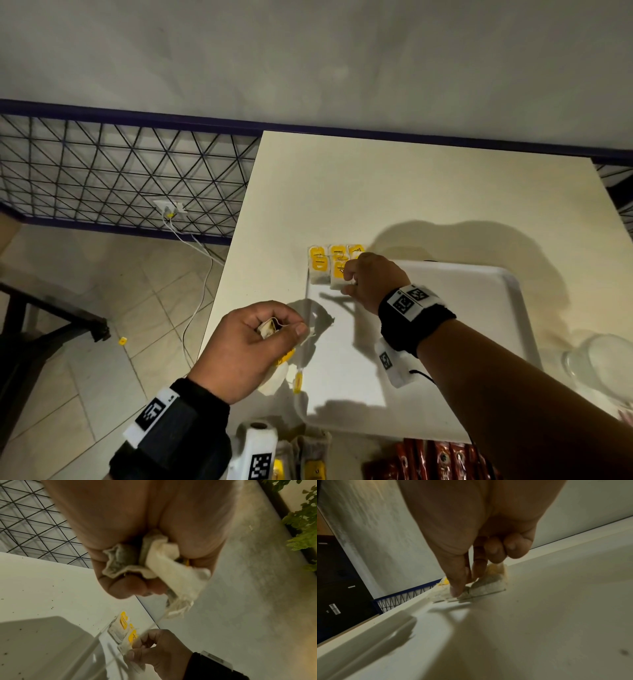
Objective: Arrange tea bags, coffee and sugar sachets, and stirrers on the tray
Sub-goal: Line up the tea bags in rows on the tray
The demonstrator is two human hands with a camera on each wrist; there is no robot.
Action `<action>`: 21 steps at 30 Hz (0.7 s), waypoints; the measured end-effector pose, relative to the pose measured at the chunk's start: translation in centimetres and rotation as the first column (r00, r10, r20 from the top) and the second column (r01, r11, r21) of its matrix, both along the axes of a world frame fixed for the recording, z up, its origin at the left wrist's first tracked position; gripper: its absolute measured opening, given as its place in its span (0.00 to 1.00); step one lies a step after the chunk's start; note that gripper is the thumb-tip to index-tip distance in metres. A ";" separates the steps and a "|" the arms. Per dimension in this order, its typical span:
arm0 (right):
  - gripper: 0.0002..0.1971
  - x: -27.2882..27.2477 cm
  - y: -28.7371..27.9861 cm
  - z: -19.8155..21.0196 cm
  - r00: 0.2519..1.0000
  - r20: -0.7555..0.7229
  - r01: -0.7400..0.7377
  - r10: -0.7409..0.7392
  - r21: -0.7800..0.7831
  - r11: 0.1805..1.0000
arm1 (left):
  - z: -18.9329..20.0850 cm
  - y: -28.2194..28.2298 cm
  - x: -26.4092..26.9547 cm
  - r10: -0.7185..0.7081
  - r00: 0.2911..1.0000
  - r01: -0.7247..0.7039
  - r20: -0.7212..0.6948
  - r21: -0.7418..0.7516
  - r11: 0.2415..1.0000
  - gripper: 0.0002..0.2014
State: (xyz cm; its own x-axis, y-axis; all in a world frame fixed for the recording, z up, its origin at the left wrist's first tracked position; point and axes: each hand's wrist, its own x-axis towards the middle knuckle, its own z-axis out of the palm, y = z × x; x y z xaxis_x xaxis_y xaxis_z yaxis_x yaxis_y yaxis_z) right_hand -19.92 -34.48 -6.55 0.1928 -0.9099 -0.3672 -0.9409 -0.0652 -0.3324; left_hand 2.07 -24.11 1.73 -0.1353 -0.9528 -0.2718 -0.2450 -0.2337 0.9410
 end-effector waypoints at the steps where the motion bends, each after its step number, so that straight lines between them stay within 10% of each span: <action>1: 0.08 0.0 -0.1 -0.1 1.000 -0.001 0.001 -0.001 -0.014 1.000 | 0.0 0.0 0.0 0.003 1.000 -0.003 0.001 -0.001 1.000 0.01; 8: 0.09 0.3 0.2 1.2 0.999 0.035 -0.013 0.016 -0.084 0.996 | 0.9 0.0 -0.1 0.025 0.998 -0.025 -0.057 -0.012 1.000 0.03; 13: 0.14 1.4 2.9 3.8 0.844 0.493 -0.154 0.211 -0.155 0.976 | 4.2 -0.6 -1.0 0.049 0.983 -0.067 -0.176 -0.093 0.993 0.04; 21: 0.36 3.4 6.4 7.2 0.768 0.599 -0.387 0.228 0.150 0.910 | 8.5 -2.2 -2.9 0.115 0.901 -0.158 -0.417 -0.069 0.985 0.04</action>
